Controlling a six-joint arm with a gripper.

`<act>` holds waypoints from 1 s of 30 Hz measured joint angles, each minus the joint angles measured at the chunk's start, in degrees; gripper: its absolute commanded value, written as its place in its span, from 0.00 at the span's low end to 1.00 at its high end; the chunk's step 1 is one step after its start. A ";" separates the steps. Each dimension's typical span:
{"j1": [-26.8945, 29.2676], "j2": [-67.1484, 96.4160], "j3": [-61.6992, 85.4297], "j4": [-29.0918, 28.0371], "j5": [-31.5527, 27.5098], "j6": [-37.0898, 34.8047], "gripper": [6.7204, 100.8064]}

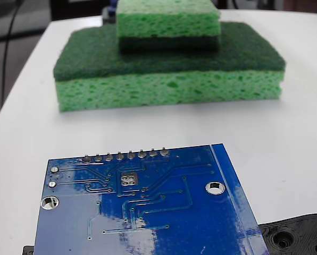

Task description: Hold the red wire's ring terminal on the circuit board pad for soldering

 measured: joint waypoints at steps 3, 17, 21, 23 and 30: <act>1.76 7.65 6.15 -1.14 -5.01 -2.64 0.99; 12.74 39.90 28.48 2.29 -26.28 -11.25 0.99; 14.24 45.18 29.62 5.01 -30.50 -12.92 0.99; 14.33 44.65 29.44 6.06 -32.08 -13.71 0.99; 14.68 45.18 30.06 8.09 -32.78 -15.29 0.99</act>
